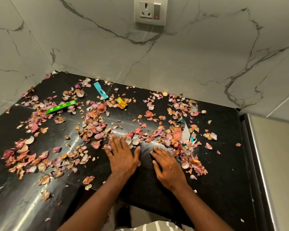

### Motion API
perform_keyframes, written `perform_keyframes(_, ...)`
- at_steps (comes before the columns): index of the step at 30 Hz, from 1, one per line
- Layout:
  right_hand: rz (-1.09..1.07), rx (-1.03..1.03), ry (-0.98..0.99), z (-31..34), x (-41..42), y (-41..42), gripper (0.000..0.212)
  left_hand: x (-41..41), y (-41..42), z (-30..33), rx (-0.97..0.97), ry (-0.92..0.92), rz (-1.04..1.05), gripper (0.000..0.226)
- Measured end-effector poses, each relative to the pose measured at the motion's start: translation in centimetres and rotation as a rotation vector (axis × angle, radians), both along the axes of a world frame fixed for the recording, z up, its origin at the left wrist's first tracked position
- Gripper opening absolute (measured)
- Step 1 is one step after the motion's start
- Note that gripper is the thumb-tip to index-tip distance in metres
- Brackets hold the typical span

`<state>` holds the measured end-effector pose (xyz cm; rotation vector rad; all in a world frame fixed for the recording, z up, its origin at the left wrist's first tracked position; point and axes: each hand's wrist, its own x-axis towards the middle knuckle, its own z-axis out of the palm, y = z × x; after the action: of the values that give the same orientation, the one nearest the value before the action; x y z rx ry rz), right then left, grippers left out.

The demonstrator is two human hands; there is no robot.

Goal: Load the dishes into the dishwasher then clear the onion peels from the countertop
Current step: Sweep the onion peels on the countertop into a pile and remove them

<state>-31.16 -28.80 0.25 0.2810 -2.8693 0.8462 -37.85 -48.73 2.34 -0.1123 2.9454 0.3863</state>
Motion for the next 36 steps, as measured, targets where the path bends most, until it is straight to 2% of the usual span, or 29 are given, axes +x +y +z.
perform_keyframes(3, 0.004, 0.008, -0.004, -0.1, 0.0, 0.2, 0.046, -0.7, 2.7, 1.0, 0.192, 0.033, -0.127, 0.082)
perform_keyframes(5, 0.011, 0.004, 0.004, -0.1, 0.0, 0.2, 0.047, -0.9, 4.0, 1.6, 0.424, 0.034, -0.225, 0.070)
perform_keyframes(8, 0.008, -0.003, 0.015, -0.2, 0.2, 0.3, 0.044, -0.5, 4.1, 3.7, 0.743, 0.096, -0.234, 0.053)
perform_keyframes(10, 0.003, 0.002, 0.016, -0.4, 0.3, 0.3, 0.044, -0.2, 2.4, 5.0, 0.806, 0.192, -0.246, 0.047)
perform_keyframes(13, -0.004, -0.003, 0.012, -0.2, 0.2, 0.3, 0.044, 0.5, -2.6, 4.9, 0.686, 0.286, -0.257, 0.048)
perform_keyframes(15, -0.013, -0.022, 0.015, 0.0, 0.1, 0.2, 0.043, 0.5, -6.0, 3.2, 0.483, 0.283, -0.173, 0.060)
perform_keyframes(18, -0.021, -0.039, 0.027, 0.1, -0.1, 0.0, 0.041, 0.0, -7.6, 0.6, 0.106, 0.063, -0.097, 0.092)
perform_keyframes(20, -0.023, -0.036, 0.026, 0.0, -0.1, 0.1, 0.041, 0.0, -5.4, -0.2, -0.015, -0.027, -0.179, 0.098)
perform_keyframes(22, -0.019, -0.023, 0.019, 0.0, -0.2, 0.2, 0.042, 0.1, -1.7, -0.3, -0.036, -0.046, -0.291, 0.096)
perform_keyframes(24, -0.009, -0.020, 0.021, 0.0, -0.2, 0.3, 0.044, 0.2, 1.8, 0.2, 0.072, -0.060, -0.353, 0.094)
perform_keyframes(25, 0.001, -0.027, 0.024, 0.0, -0.2, 0.3, 0.045, 0.2, 3.0, 0.6, 0.187, -0.074, -0.359, 0.088)
perform_keyframes(29, 0.001, -0.019, 0.020, 0.2, 0.1, 0.4, 0.044, 0.3, 4.6, 3.7, 0.956, -0.246, -0.296, 0.060)
perform_keyframes(30, -0.007, -0.008, 0.011, 0.3, 0.2, 0.4, 0.044, 0.4, 4.2, 4.4, 1.018, -0.248, -0.291, 0.057)
perform_keyframes(33, -0.006, 0.009, 0.008, 0.6, 0.3, 0.2, 0.042, 0.5, 1.3, 5.5, 0.913, -0.084, -0.268, 0.041)
perform_keyframes(36, -0.022, -0.109, 0.056, 1.1, 0.2, 0.3, 0.034, 0.9, -3.2, 5.7, 0.879, 0.108, -0.121, 0.022)
